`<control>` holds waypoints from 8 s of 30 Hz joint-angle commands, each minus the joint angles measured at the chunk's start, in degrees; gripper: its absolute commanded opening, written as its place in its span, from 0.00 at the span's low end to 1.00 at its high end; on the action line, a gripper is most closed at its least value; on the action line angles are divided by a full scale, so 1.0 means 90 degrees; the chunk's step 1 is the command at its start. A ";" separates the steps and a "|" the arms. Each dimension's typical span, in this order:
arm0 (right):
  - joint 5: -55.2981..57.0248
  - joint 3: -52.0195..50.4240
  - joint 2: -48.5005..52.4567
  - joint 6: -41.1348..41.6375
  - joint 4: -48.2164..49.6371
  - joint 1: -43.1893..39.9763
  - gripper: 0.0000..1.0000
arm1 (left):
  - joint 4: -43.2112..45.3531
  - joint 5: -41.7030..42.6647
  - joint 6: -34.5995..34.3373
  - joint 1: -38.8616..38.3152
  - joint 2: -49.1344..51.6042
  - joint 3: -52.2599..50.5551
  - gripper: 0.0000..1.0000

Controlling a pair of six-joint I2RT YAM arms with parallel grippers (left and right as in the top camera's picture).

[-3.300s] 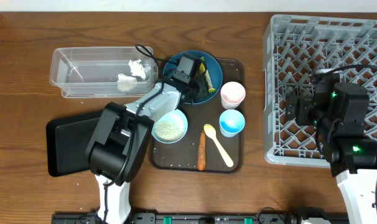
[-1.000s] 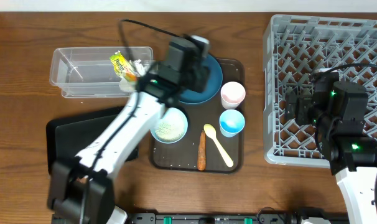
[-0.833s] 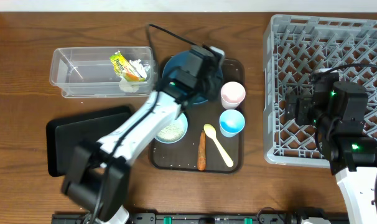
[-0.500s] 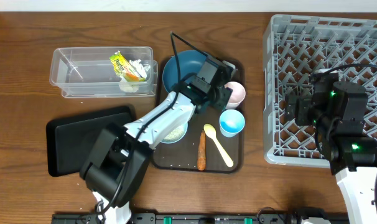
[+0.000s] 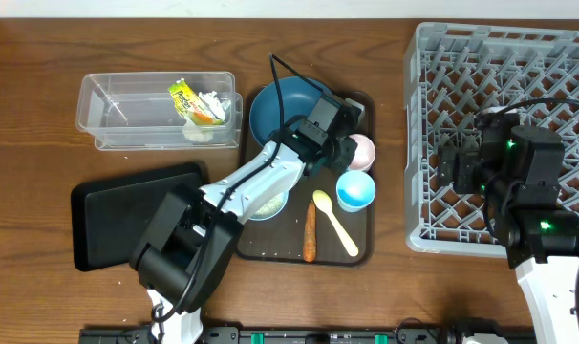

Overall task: Sort waste into correct bins and load items into the dishwasher rack
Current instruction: 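Reach the left gripper to the pink cup and grasp its rim, then lift the pink cup with the left gripper and hand it to the right gripper, then carry the pink cup with the right gripper and place it in the dish rack, then grasp the light-blue cup with the left gripper and lift it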

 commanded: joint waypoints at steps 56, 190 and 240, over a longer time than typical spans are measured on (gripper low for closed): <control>0.0231 0.0124 0.0571 0.1132 0.0447 -0.0185 0.99 | -0.0104 0.0364 -0.0865 0.0134 0.0308 0.0117 0.08; 0.0733 0.4867 0.4206 0.1107 -0.3347 -0.4998 0.01 | -0.3385 0.0289 -0.0602 0.2973 -0.2620 0.0117 0.35; -0.2256 0.5022 0.4257 0.0420 -0.3871 -0.3109 0.94 | -0.3429 0.0879 -0.0313 0.1307 -0.2110 0.0102 0.49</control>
